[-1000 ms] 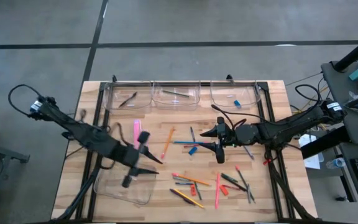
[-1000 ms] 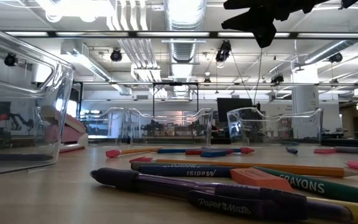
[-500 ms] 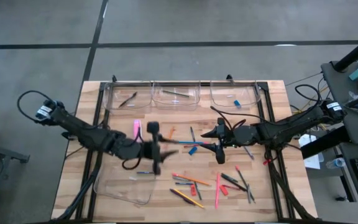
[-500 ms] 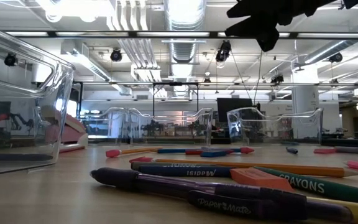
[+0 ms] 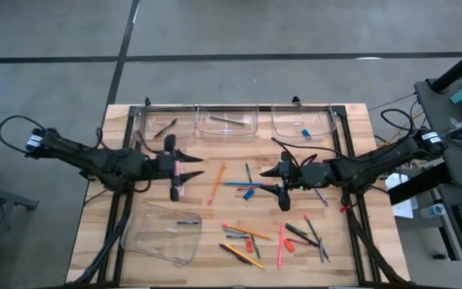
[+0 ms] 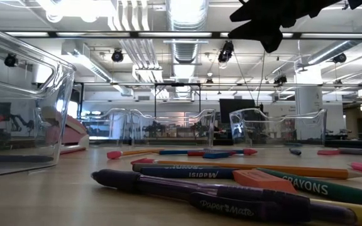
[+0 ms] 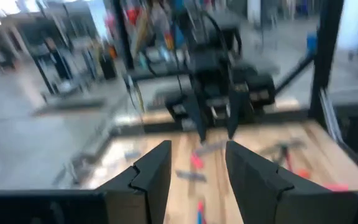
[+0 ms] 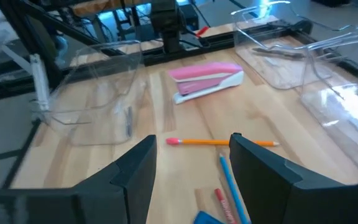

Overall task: Sort crayons/erasers/pens/pencils in bins
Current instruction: Put the blue crayon into the bottom left transparent bin

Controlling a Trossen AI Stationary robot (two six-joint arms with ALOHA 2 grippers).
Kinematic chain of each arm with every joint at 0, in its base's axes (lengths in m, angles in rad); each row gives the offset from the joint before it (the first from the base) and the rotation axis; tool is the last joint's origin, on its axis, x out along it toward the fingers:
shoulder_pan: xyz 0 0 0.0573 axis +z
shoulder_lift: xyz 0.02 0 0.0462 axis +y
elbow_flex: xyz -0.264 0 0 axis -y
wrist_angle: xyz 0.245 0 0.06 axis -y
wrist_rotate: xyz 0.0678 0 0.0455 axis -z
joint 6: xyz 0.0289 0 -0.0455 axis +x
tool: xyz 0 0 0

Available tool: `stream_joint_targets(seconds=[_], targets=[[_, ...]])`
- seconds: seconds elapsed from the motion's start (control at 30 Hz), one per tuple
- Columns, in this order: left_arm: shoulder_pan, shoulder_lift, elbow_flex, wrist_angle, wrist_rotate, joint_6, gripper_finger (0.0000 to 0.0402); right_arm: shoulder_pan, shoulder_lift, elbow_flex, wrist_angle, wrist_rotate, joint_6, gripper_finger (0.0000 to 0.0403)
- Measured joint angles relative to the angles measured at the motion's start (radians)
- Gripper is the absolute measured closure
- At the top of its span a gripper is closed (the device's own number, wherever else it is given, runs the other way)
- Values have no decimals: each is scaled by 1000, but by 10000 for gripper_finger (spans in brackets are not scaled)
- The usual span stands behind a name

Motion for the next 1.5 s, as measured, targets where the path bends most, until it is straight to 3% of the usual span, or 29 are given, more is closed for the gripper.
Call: stream_joint_targets(seconds=[0.2, 0.4, 0.53, 0.8, 1.0, 1.27, 1.5], targets=[[1, -104, -275, 513, 4, 6, 263, 0, 0, 0, -29, 38, -19, 211], [1, -116, -396, 857, 4, 77, 263, 0, 0, 0, -87, 90, -66, 211], [0, -120, -409, 842, 4, 76, 263, -6, 0, 0, -183, 167, 49, 211], [0, -105, -393, 735, 3, 27, 263, -11, 0, 0, -408, 160, 210, 211], [1, -111, -346, 542, 1, -28, 263, -11, 0, -19, -585, 161, 394, 211], [1, -85, -315, 507, -7, -104, 263, -11, 0, -121, -596, 166, 556, 211], [4, -41, -291, 509, -53, -82, 263, -27, 0, -174, -596, 278, 728, 211]])
